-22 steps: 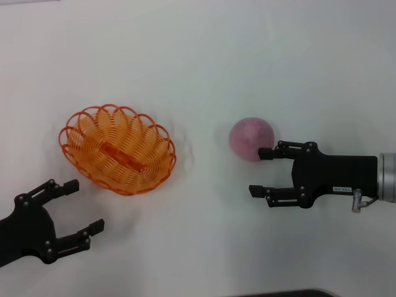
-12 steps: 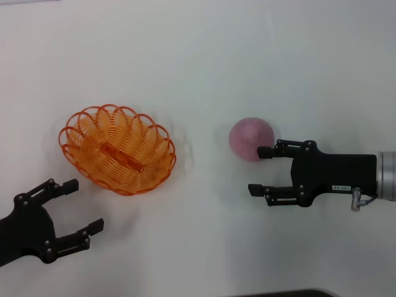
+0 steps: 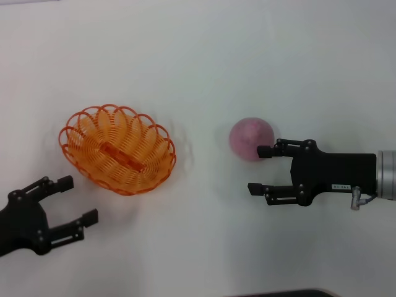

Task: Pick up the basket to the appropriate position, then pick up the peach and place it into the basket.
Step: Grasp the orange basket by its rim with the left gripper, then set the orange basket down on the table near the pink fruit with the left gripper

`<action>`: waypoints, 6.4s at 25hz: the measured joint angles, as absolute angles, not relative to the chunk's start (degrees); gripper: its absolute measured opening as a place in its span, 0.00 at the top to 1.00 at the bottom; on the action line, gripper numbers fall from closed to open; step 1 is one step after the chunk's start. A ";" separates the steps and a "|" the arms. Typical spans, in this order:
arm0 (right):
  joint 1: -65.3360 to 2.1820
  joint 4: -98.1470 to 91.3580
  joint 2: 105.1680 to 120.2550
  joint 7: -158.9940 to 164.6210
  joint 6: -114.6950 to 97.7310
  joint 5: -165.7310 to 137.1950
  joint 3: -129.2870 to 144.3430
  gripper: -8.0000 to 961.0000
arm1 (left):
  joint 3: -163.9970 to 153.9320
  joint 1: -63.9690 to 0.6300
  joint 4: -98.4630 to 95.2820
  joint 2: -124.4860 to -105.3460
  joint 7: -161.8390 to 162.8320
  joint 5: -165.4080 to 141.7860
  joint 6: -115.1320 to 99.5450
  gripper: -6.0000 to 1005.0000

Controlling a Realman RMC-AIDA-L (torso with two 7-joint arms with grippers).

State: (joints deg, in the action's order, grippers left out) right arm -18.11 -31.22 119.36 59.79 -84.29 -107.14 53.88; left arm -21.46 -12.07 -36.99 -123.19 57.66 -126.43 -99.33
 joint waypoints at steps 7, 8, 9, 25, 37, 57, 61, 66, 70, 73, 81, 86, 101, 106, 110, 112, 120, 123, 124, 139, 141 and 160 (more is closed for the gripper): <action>-18.11 -31.34 119.36 59.93 -84.29 -107.13 53.88 0.14 | -19.79 -14.25 -38.43 -120.86 81.70 -126.84 -99.91 0.13; -18.11 -31.35 119.36 59.94 -84.31 -107.13 53.88 0.14 | -18.66 -14.67 -38.27 -120.55 84.07 -126.87 -100.05 0.13; -18.11 -31.36 119.36 59.94 -84.33 -107.13 53.87 0.14 | -18.13 -14.85 -38.21 -120.40 84.88 -126.87 -100.12 0.13; -18.79 -31.26 119.44 59.97 -84.44 -107.52 54.19 0.14 | -18.05 -22.75 -42.58 -117.07 104.78 -134.44 -93.50 0.14; -19.32 -31.13 119.45 60.03 -84.28 -107.67 54.53 0.14 | -22.80 -34.74 -45.83 -112.94 118.34 -144.71 -91.17 0.14; -19.76 -31.53 119.44 60.73 -84.28 -107.67 54.85 0.14 | -45.87 -38.99 -53.26 -115.96 127.94 -146.90 -87.68 0.14; -19.73 -31.48 119.45 60.73 -84.28 -107.66 54.85 0.14 | -46.88 -39.64 -54.68 -117.22 128.62 -149.63 -87.25 0.14; -19.76 -31.46 119.45 60.73 -84.28 -107.67 54.90 0.14 | -47.87 -40.17 -56.02 -119.03 128.88 -153.41 -85.48 0.14; -19.80 -31.50 119.44 60.73 -84.28 -107.71 54.94 0.14 | -49.02 -40.44 -55.81 -120.60 128.90 -156.57 -83.30 0.14; -19.79 -31.54 119.44 60.73 -84.29 -107.72 54.94 0.14 | -50.66 -40.44 -55.67 -121.84 128.92 -158.15 -81.88 0.14; -19.92 -31.64 119.44 60.73 -84.29 -107.75 54.94 0.14 | -52.03 -40.67 -55.84 -122.81 128.94 -159.04 -81.04 0.18; -19.97 -31.64 119.44 60.73 -84.29 -107.75 55.01 0.14 | -52.06 -40.70 -55.96 -122.87 128.94 -159.08 -81.03 0.20; -20.04 -31.64 119.44 60.73 -84.01 -107.75 55.29 0.13 | -53.35 -40.70 -56.17 -123.05 128.91 -159.12 -81.72 0.43; -20.11 -31.65 119.44 60.73 -83.96 -107.76 55.29 0.13 | -53.35 -40.69 -56.16 -123.05 128.93 -159.07 -81.83 0.64; -20.13 -31.64 119.44 60.73 -83.90 -107.75 55.28 0.13 | -53.16 -40.70 -56.21 -123.05 129.11 -158.73 -81.83 0.76; -20.13 -31.63 119.44 60.73 -83.85 -107.75 55.28 0.13 | -53.12 -40.80 -56.22 -123.05 129.79 -158.70 -81.84 0.80; -20.13 -31.55 119.44 60.73 -83.79 -107.75 55.22 0.13 | -52.79 -41.81 -56.25 -122.53 133.43 -158.68 -84.04 0.88; -20.13 -31.55 119.44 60.73 -83.75 -107.76 55.23 0.13 | -50.95 -42.98 -55.56 -121.88 136.08 -158.50 -86.40 0.88; -20.13 -31.54 119.44 60.73 -83.75 -107.75 55.23 0.13 | -49.94 -43.62 -55.09 -121.55 136.91 -158.44 -87.30 0.88; -20.16 -31.39 119.44 60.73 -83.95 -107.75 55.26 0.13 | -37.09 -47.74 -47.87 -116.92 142.33 -157.03 -96.36 0.93; -20.21 -31.35 119.44 60.73 -83.96 -107.75 55.15 0.13 | -34.23 -46.99 -45.90 -117.09 143.04 -154.72 -96.40 0.93; -20.40 -31.22 119.53 60.73 -83.75 -107.62 54.90 0.13 | -28.19 -38.03 -49.37 -122.62 143.86 -146.85 -91.00 0.93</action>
State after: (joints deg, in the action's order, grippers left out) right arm -20.40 -31.22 119.53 60.73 -83.75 -107.62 54.90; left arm -28.19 -38.03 -49.37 -122.62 143.86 -146.85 -91.00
